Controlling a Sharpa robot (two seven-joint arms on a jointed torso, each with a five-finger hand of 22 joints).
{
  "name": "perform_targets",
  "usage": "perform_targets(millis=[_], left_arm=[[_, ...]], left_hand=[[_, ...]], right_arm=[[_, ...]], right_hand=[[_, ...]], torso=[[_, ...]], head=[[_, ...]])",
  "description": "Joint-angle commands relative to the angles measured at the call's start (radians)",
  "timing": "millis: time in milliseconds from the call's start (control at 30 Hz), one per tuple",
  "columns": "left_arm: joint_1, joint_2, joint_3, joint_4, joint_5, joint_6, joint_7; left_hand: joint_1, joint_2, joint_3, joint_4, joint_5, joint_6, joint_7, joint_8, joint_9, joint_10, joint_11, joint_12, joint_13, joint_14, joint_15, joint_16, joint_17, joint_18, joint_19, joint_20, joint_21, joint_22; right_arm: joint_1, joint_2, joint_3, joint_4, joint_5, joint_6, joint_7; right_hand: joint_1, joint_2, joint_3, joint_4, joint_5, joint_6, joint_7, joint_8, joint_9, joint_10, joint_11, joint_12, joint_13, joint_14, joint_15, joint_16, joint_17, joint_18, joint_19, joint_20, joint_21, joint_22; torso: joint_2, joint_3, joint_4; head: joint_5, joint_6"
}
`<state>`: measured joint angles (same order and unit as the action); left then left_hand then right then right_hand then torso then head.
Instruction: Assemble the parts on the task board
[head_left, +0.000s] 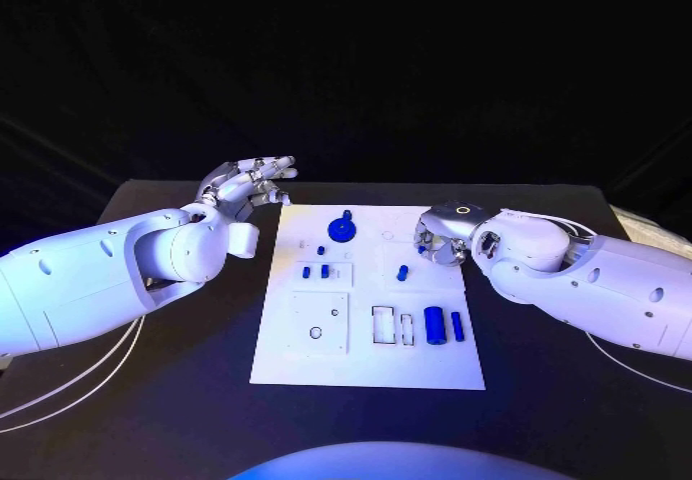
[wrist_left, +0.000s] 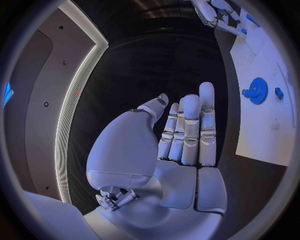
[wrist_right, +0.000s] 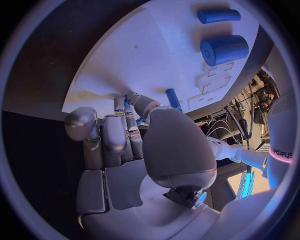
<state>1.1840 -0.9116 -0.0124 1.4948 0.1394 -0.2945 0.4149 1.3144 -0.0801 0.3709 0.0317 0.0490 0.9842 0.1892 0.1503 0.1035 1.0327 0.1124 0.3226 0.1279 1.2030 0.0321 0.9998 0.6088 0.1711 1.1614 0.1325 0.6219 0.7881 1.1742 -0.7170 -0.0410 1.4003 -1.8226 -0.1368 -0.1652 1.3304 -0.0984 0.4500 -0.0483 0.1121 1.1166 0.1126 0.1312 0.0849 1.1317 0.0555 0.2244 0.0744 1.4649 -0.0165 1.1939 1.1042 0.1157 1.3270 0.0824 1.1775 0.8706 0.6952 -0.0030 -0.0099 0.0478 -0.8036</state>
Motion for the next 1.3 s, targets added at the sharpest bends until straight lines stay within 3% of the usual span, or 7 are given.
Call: perform_targets(millis=[33,300,600,900,1133,1300], left_arm=[[0.000,0.000,0.000,0.002,-0.004,0.007,0.004],[0.000,0.000,0.001,0.000,-0.006,0.008,-0.001],[0.000,-0.001,0.001,0.000,-0.010,0.006,-0.001],[0.000,-0.007,0.001,0.002,-0.013,0.004,-0.005],[0.000,-0.010,0.001,0.003,-0.014,0.001,-0.009],[0.000,-0.011,0.000,0.005,-0.014,-0.001,-0.012]], left_hand=[[0.003,0.010,-0.005,0.001,0.004,-0.009,0.000,0.006,-0.002,-0.007,0.003,0.005,0.001,-0.005,-0.001,-0.001,-0.001,0.012,0.007,0.000,-0.007,-0.001],[0.006,0.010,-0.007,0.000,0.004,-0.011,0.000,0.007,-0.002,-0.010,0.003,0.007,0.002,-0.006,-0.001,-0.002,-0.005,0.012,0.008,0.000,-0.009,-0.002],[0.013,0.012,-0.008,-0.004,0.005,-0.012,0.000,0.009,-0.003,-0.013,0.003,0.011,0.002,-0.007,-0.001,-0.002,-0.007,0.012,0.010,0.000,-0.011,-0.005],[0.017,0.013,-0.008,-0.007,0.005,-0.013,0.000,0.010,-0.003,-0.015,0.003,0.013,0.003,-0.008,-0.001,-0.002,-0.009,0.012,0.011,0.000,-0.013,-0.006],[0.029,0.018,-0.007,-0.015,0.005,-0.019,0.002,0.012,-0.005,-0.023,0.004,0.018,0.002,-0.018,0.000,-0.011,-0.027,0.012,0.011,0.000,-0.018,-0.009],[0.034,0.019,-0.006,-0.018,0.005,-0.021,0.003,0.013,-0.005,-0.026,0.005,0.019,0.002,-0.023,0.000,-0.016,-0.035,0.012,0.011,0.000,-0.020,-0.011]], right_arm=[[-0.006,0.003,-0.004,-0.004,0.007,0.012,0.013],[-0.006,0.006,-0.004,-0.004,0.044,-0.011,0.027],[-0.006,-0.003,-0.003,-0.003,0.115,-0.103,0.037],[-0.004,-0.026,0.002,0.009,0.155,-0.151,0.036],[0.008,-0.056,0.012,0.045,0.214,-0.161,0.039],[0.017,-0.081,0.016,0.093,0.240,-0.161,0.037]], right_hand=[[-0.002,0.010,0.005,0.000,-0.004,0.007,0.002,0.006,0.000,0.010,0.001,-0.005,-0.001,0.033,-0.008,0.005,0.003,0.008,0.005,-0.002,0.003,0.002],[-0.006,0.028,0.006,0.004,-0.005,0.029,-0.004,0.014,0.007,0.034,-0.004,-0.010,-0.003,0.039,-0.011,0.022,0.022,0.003,0.017,-0.004,0.020,0.030],[0.013,0.056,0.024,-0.012,-0.009,0.048,-0.002,0.022,0.021,0.075,-0.009,-0.020,0.000,0.041,-0.018,0.028,0.021,-0.003,0.033,-0.011,0.046,0.067],[0.017,0.056,0.029,-0.019,-0.019,0.046,0.000,0.020,0.024,0.077,-0.008,-0.028,0.000,0.040,-0.018,0.029,0.021,-0.003,0.033,-0.011,0.047,0.069],[0.010,0.054,0.028,-0.018,-0.035,0.043,0.002,0.018,0.027,0.078,-0.005,-0.038,-0.001,0.039,-0.016,0.030,0.021,-0.004,0.033,-0.010,0.049,0.071],[0.009,0.053,0.027,-0.019,-0.037,0.043,0.002,0.018,0.028,0.078,-0.005,-0.040,-0.001,0.039,-0.016,0.030,0.020,-0.003,0.032,-0.010,0.049,0.071]], torso=[[0.000,0.0005,-0.0006],[-0.001,-0.0007,0.0001],[-0.001,-0.0016,-0.0002],[-0.001,-0.0016,-0.0008],[-0.002,-0.0026,-0.0020],[-0.002,-0.0013,-0.0008]], head=[[0.001,-0.002],[0.000,-0.005],[0.002,-0.005],[0.003,-0.004],[0.002,-0.002],[0.003,0.002]])
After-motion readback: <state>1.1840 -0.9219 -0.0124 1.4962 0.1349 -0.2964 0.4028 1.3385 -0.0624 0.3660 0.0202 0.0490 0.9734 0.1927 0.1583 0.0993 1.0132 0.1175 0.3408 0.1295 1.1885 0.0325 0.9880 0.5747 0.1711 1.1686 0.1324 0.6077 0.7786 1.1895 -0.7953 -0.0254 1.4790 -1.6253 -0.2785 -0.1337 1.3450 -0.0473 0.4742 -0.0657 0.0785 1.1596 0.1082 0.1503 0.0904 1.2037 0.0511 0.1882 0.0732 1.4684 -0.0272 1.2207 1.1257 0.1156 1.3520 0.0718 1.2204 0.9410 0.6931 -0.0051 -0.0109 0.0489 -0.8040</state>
